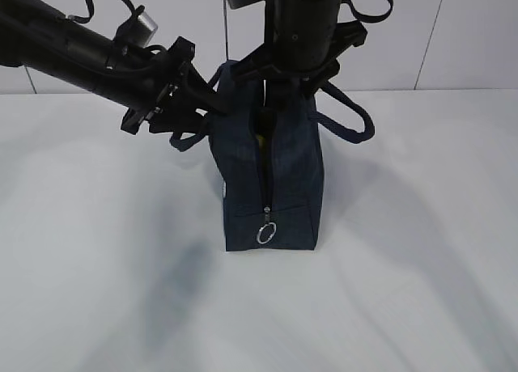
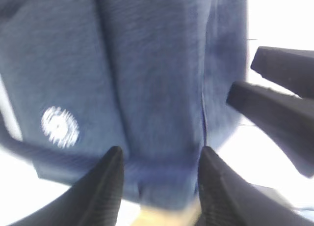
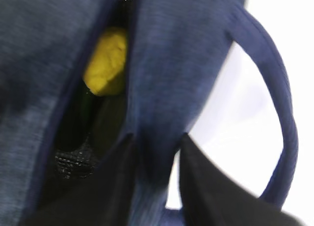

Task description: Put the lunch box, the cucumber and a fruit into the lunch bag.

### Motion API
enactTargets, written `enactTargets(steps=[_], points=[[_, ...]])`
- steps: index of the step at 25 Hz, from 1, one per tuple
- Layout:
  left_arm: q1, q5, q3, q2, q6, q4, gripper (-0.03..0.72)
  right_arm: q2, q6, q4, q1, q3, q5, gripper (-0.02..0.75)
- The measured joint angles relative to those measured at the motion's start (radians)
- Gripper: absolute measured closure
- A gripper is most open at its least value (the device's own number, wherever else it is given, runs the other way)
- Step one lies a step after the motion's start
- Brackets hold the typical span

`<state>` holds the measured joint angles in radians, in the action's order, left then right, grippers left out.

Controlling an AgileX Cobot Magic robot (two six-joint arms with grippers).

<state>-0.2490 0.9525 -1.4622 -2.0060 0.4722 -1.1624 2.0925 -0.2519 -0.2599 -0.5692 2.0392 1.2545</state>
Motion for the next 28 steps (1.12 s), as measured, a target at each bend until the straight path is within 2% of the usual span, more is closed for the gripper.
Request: enactTargets(steps=[3, 6, 10, 13, 15, 24, 28], points=[[0.002, 0.020, 0.000, 0.000, 0.000, -0.004, 0.357, 0.000, 0.000, -0.002, 0.000, 0.000, 0.000, 0.376], [0.029, 0.080, 0.000, 0.000, 0.000, -0.011, 0.349, -0.002, 0.000, 0.000, 0.000, 0.002, -0.001, 0.348], [0.113, 0.198, 0.000, 0.000, 0.000, -0.055, 0.347, -0.034, 0.003, 0.011, 0.000, 0.002, -0.001, 0.344], [0.173, 0.218, 0.000, 0.000, 0.000, -0.102, 0.347, -0.071, 0.012, 0.031, 0.000, 0.002, -0.001, 0.344], [0.203, 0.218, 0.000, 0.005, 0.000, -0.095, 0.347, -0.096, 0.026, 0.040, 0.000, 0.002, -0.001, 0.343], [0.229, 0.234, 0.000, 0.102, 0.000, -0.039, 0.363, -0.183, 0.040, 0.055, 0.000, 0.002, -0.001, 0.342], [0.229, 0.236, 0.000, 0.120, 0.000, 0.041, 0.376, -0.207, 0.044, 0.086, 0.000, 0.002, 0.000, 0.342]])
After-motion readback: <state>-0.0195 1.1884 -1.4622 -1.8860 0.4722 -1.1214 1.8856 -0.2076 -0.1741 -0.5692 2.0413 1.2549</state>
